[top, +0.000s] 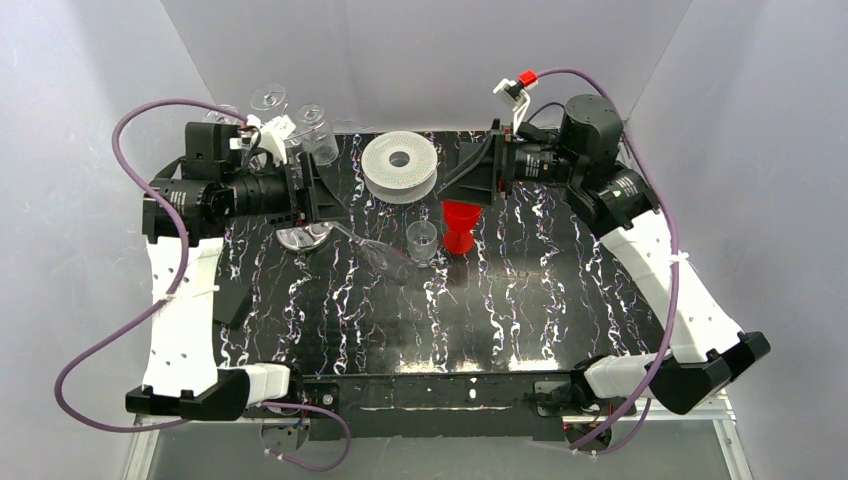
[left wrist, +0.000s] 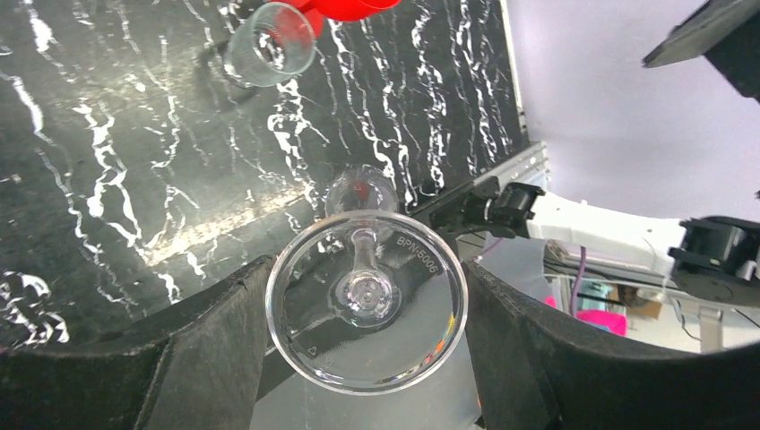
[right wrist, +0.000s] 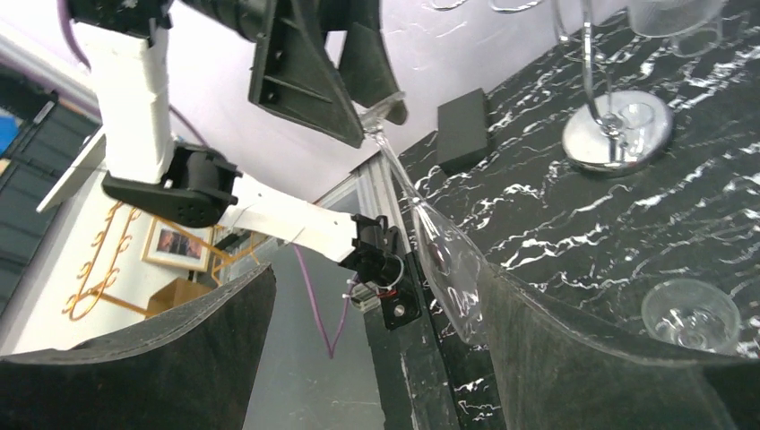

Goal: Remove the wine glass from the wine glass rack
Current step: Place the wine glass at the center of the board.

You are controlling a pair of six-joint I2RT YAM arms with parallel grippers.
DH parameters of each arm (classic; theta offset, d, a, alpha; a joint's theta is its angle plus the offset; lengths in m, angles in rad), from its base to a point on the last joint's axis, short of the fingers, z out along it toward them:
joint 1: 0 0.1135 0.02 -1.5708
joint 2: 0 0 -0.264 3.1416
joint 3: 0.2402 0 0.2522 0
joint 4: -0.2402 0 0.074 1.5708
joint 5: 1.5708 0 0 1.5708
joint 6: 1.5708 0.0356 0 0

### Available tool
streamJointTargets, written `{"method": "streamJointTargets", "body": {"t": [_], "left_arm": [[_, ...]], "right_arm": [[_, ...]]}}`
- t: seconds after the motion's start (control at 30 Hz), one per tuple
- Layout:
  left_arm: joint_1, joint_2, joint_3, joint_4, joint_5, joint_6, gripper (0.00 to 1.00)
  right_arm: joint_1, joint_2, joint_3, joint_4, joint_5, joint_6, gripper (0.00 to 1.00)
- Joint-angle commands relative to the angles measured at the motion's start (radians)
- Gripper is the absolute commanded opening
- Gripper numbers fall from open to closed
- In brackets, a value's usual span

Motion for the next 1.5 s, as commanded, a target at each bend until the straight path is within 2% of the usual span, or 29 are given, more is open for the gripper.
{"method": "streamJointTargets", "body": {"t": [0.0,0.17,0.4,0.7,1.2,1.47], "left_arm": [[-0.052,0.035,0.044,0.008,0.115,-0.048,0.27],[-0.116,0.090,0.098,0.016,0.137,-0.073,0.26],[-0.201,0.182,0.205,0.002,0.139,-0.075,0.26],[-0.307,0.304,0.356,-0.057,0.133,-0.066,0.25],[-0.339,0.370,0.474,-0.054,0.171,-0.128,0.23],[-0.341,0.374,0.477,-0.007,0.187,-0.170,0.22]], "right_arm": [[0.029,0.043,0.046,0.096,-0.092,-0.025,0.89],[0.059,0.082,0.066,0.096,-0.125,-0.039,0.86],[0.113,0.098,0.060,0.018,-0.090,-0.135,0.80],[0.121,0.104,-0.018,0.069,-0.122,-0.123,0.75],[0.120,0.099,-0.056,0.084,-0.104,-0.119,0.70],[0.121,0.098,-0.063,0.087,-0.103,-0.113,0.62]]}}
